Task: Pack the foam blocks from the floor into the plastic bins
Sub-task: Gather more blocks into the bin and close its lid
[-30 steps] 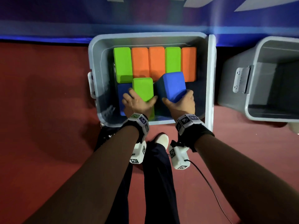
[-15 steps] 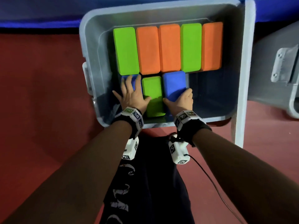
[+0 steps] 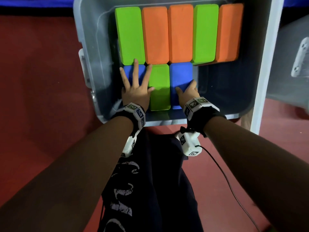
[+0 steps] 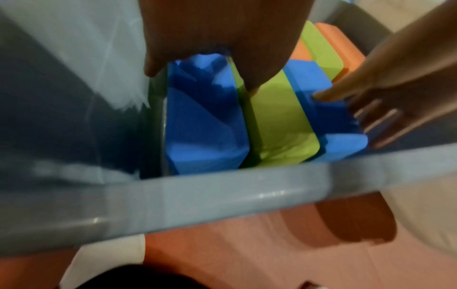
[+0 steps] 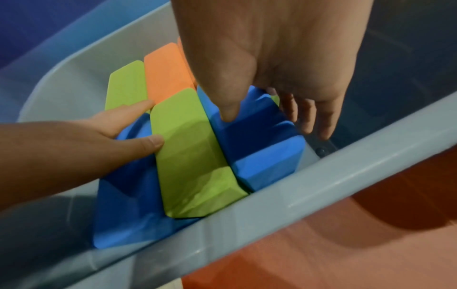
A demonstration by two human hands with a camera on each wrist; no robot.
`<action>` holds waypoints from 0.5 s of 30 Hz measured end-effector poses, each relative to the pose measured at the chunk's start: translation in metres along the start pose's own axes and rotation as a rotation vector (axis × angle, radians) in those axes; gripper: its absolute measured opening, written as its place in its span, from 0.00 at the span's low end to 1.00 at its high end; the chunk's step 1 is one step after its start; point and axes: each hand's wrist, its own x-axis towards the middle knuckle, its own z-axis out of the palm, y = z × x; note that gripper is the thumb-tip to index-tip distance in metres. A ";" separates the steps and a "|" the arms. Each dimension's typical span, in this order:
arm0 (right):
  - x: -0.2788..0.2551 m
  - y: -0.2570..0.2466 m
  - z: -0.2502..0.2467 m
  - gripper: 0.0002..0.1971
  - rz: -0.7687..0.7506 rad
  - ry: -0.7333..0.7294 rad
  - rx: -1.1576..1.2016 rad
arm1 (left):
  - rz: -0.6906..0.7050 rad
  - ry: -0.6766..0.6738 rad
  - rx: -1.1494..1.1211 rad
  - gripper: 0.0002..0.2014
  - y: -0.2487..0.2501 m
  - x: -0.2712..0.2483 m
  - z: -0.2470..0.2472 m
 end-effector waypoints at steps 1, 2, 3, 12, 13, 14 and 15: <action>-0.003 -0.001 -0.002 0.36 0.023 -0.009 -0.017 | -0.008 -0.046 -0.013 0.34 0.002 0.001 -0.004; -0.006 -0.003 -0.004 0.37 0.044 -0.015 -0.034 | -0.019 -0.096 -0.045 0.33 0.003 0.004 -0.009; -0.012 -0.004 -0.008 0.37 0.059 -0.022 -0.047 | -0.035 -0.134 -0.089 0.32 0.005 0.004 -0.017; -0.116 0.002 -0.026 0.22 -0.150 -0.144 -0.332 | -0.109 -0.271 -0.191 0.31 -0.004 -0.088 -0.072; -0.131 0.004 -0.030 0.22 -0.183 -0.159 -0.386 | -0.117 -0.284 -0.211 0.30 -0.006 -0.101 -0.077; -0.144 0.006 -0.035 0.22 -0.221 -0.172 -0.435 | -0.134 -0.294 -0.229 0.30 -0.007 -0.114 -0.084; -0.154 0.007 -0.039 0.22 -0.254 -0.187 -0.466 | -0.156 -0.310 -0.243 0.30 -0.010 -0.123 -0.089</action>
